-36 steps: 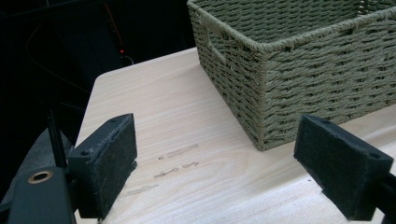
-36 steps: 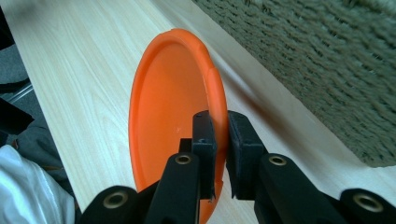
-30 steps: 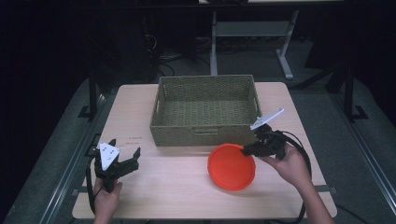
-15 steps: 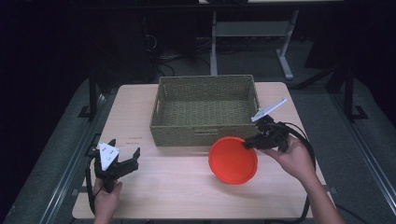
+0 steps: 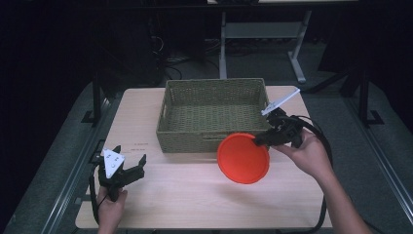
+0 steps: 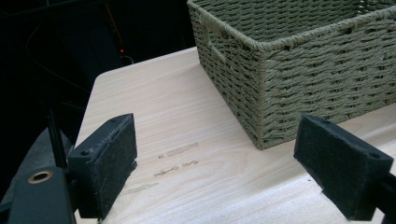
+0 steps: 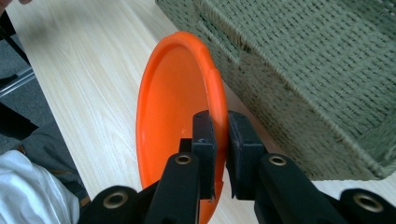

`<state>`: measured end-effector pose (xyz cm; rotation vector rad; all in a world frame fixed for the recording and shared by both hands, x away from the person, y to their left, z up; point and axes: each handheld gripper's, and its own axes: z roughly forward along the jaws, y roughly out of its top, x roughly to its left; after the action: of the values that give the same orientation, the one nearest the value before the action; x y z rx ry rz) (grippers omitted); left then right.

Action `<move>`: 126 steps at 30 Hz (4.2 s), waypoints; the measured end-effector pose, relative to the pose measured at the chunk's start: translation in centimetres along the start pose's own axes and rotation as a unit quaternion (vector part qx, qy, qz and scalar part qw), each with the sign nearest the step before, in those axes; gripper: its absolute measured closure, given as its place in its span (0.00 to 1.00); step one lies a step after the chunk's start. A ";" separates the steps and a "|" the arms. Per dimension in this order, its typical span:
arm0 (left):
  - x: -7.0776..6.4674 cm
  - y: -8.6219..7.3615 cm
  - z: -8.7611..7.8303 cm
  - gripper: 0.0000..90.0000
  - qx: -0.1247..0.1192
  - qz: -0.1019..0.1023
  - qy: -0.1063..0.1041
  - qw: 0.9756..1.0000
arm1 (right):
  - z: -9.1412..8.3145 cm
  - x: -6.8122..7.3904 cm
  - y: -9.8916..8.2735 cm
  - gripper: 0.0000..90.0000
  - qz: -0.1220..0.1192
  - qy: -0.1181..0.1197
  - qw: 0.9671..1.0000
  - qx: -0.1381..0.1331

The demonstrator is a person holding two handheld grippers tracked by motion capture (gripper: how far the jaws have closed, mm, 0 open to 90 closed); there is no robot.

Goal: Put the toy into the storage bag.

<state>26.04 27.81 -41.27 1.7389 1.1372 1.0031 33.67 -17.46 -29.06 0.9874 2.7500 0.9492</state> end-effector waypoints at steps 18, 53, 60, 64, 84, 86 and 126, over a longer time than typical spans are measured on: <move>0.2 0.0 -0.1 0.14 0.001 0.002 0.001 1.000 | -2.1 -0.3 2.4 0.91 -0.002 -0.013 1.000 -0.004; 0.2 0.0 0.0 0.14 0.000 0.004 0.000 1.000 | -3.4 -1.7 7.2 0.91 0.000 -0.027 1.000 -0.008; 0.2 0.0 -0.1 0.14 -0.001 0.005 0.001 1.000 | -3.6 -2.5 8.1 0.91 0.014 -0.027 0.999 -0.011; 0.2 0.0 -0.1 0.14 -0.001 0.005 0.000 1.000 | -3.6 -2.7 8.4 0.91 0.016 -0.030 0.999 -0.009; 0.1 0.0 -0.1 0.14 -0.001 0.006 -0.002 1.000 | -2.9 -5.0 9.7 0.91 0.045 -0.042 0.998 -0.017; 0.1 -0.1 -0.1 0.14 -0.003 0.004 -0.001 1.000 | -2.8 -5.3 9.8 0.91 0.053 -0.042 0.998 -0.020; -0.1 0.0 -0.1 0.14 0.000 0.004 -0.005 1.000 | -0.3 -9.1 10.5 0.91 0.137 -0.065 0.987 -0.050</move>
<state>25.97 27.77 -41.27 1.7469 1.1247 0.9980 46.62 -16.73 -24.03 1.3822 2.4772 1.0054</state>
